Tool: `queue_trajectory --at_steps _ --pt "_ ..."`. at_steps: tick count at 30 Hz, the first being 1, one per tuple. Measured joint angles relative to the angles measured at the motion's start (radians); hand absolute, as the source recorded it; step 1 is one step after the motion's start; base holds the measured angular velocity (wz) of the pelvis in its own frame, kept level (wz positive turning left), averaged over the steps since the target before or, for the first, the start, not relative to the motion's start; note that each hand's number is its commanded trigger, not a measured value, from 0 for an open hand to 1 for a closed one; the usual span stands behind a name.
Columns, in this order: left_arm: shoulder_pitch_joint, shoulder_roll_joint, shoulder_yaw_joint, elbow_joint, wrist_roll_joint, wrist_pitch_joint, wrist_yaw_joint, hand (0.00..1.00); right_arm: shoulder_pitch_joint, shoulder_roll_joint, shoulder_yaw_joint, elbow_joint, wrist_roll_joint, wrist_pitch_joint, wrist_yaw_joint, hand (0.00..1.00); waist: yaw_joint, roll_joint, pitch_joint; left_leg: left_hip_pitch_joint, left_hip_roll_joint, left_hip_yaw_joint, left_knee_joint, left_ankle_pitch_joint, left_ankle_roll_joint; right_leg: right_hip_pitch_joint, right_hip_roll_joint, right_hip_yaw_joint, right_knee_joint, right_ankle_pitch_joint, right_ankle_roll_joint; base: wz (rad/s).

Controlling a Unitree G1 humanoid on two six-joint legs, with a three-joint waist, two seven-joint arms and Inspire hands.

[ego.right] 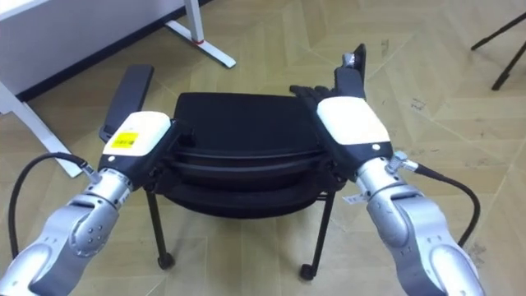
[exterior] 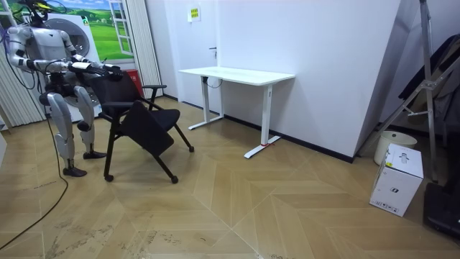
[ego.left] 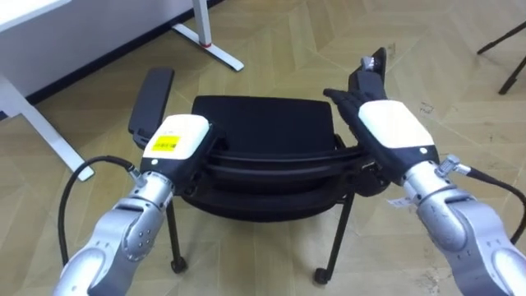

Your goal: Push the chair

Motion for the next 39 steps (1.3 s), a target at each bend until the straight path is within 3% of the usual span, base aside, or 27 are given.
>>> queue_trajectory --at_steps 7,20,33,39 --pt "-0.016 0.013 -0.031 0.001 0.001 -0.004 0.001 1.00 -0.017 -0.001 0.051 0.000 -0.004 0.002 0.055 0.00 0.023 -0.015 -0.0013 0.001 0.000 -0.003 0.000 0.000 0.000 0.002 0.000 0.000 -0.001 0.000 0.000 0.00" --pt "-0.017 0.020 -0.060 0.002 -0.005 -0.011 0.010 1.00 -0.017 -0.001 0.107 0.027 -0.044 0.003 0.065 0.00 0.028 -0.015 -0.0008 0.004 0.000 -0.018 -0.001 0.000 0.000 0.018 0.000 -0.011 -0.004 0.000 0.000 0.03" --pt "-0.019 0.019 -0.071 0.013 -0.005 -0.009 0.028 1.00 -0.016 0.000 0.136 0.098 -0.060 0.003 -0.010 0.00 0.028 -0.011 0.0006 0.003 0.000 -0.018 0.000 0.000 0.000 0.019 0.000 -0.018 -0.004 0.000 0.000 0.00" --pt "-0.020 0.007 -0.074 0.021 -0.009 -0.006 0.029 1.00 -0.014 0.000 0.138 0.138 -0.056 -0.012 -0.085 0.00 0.026 0.006 0.0010 0.000 0.000 -0.021 0.000 0.000 0.000 0.019 0.000 -0.022 -0.005 0.000 0.000 0.01"
